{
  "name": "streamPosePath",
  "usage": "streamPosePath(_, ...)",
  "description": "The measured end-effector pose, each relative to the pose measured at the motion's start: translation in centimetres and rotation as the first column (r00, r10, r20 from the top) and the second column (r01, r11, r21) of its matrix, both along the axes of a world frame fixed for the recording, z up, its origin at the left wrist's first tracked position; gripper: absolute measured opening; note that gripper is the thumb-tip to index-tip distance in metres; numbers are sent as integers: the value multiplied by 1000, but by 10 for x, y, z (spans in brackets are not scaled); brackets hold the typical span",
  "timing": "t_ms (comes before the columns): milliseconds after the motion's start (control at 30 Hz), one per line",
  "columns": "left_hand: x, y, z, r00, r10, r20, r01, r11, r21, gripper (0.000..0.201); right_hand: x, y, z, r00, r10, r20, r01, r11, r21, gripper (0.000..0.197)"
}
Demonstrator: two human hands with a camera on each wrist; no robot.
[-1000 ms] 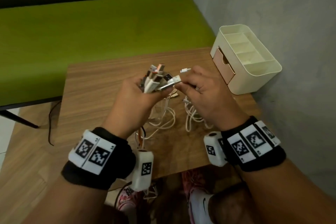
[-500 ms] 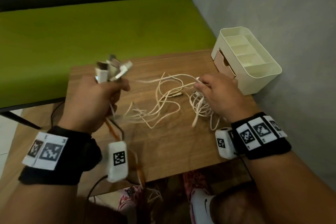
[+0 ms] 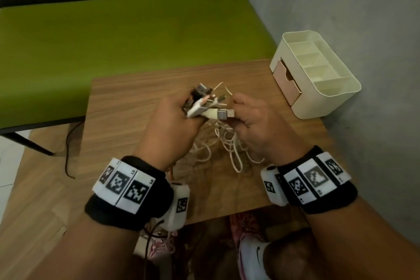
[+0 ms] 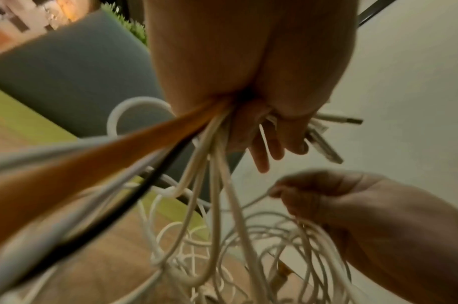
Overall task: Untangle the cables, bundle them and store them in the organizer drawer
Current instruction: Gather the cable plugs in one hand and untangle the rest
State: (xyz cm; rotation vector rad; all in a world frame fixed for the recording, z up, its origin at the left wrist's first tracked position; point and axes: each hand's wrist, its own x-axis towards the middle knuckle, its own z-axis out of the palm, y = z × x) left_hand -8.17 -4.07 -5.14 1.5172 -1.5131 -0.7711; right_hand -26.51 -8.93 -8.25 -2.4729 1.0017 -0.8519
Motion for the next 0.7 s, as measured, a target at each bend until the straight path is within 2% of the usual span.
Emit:
streamPosePath(67,-4,-2,-6,997,-80,-8,80,996,38,27,1,2,4,999,-18,42,19,1000,-20,20)
streamPosePath(167,-1,-8,-10,993,-119,16,116,987,111,16,0,3,10,996,-37,81,38,999,-5,18)
streamPosePath(233,-1,-8,-8,992,-117,48,109,983,145,21,2,6,11,997,-35,64,36,999,-14,18)
streamPosePath(267,-1,-6,-3,992,-109,55,101,985,141,24,3,6,9,999,-42,13,42,999,-26,20)
streamPosePath(333,7,-3,8,999,-26,-40,30,994,105,26,1,4,3,963,-124,-241,118,992,-39,20)
streamPosePath(400,26,-3,17,958,132,-256,-129,991,29,25,-9,-2,0,819,-247,-518,293,956,6,19)
streamPosePath(433,35,-3,21,921,182,-343,-193,981,2,27,-14,-6,1,765,-303,-569,381,924,21,18)
streamPosePath(500,47,-4,21,871,225,-437,-266,963,-34,32,-21,-13,0,727,-397,-560,484,875,7,19)
streamPosePath(600,54,-5,14,843,295,-449,-339,941,-18,29,-22,-18,-2,715,-440,-543,528,849,8,25)
streamPosePath(667,61,-5,11,874,351,-335,-363,931,29,16,-30,-17,-4,780,-452,-432,506,862,12,25)
streamPosePath(700,65,-6,8,906,367,-210,-364,930,54,13,-35,-16,-2,834,-442,-331,476,879,26,23)
